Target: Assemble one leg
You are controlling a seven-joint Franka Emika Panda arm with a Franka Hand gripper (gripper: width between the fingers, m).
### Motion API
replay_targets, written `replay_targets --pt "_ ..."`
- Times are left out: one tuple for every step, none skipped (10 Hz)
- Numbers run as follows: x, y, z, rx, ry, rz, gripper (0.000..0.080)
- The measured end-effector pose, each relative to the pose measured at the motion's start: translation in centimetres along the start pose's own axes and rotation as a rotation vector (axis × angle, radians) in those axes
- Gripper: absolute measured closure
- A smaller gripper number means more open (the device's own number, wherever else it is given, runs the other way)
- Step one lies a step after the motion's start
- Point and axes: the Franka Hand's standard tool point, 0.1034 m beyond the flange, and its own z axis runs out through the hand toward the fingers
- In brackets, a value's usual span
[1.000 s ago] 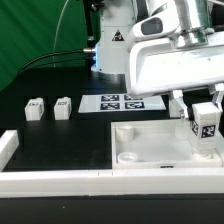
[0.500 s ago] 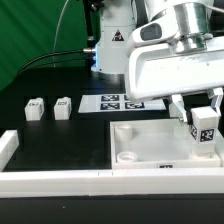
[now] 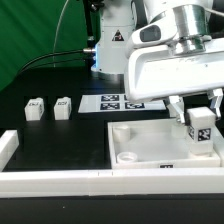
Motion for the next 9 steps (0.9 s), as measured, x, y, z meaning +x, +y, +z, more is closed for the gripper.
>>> replay_targets --pt "0.0 0.0 0.0 0.0 0.0 0.0 0.0292" --pt "0.0 0.0 -0.1 0.0 -0.001 0.0 0.0181" --pt "-0.1 0.1 -0.2 -0.001 -0.003 0.0 0.0159" --pt "0.0 0.1 -0.5 -0.002 -0.002 -0.001 0.0159" --pt "0.2 0.1 -0.9 -0.003 -0.001 -0.003 0.0151" --pt "0.4 0.1 -1.1 -0.003 0.002 -0.004 0.0151" --pt "0.2 0.1 -1.0 -0.003 -0.001 -0.004 0.015" --pt "0.2 0.1 -0.9 -0.003 -0.002 -0.004 0.015" --pt "0.2 0.1 -0.9 -0.003 -0.002 -0.004 0.015"
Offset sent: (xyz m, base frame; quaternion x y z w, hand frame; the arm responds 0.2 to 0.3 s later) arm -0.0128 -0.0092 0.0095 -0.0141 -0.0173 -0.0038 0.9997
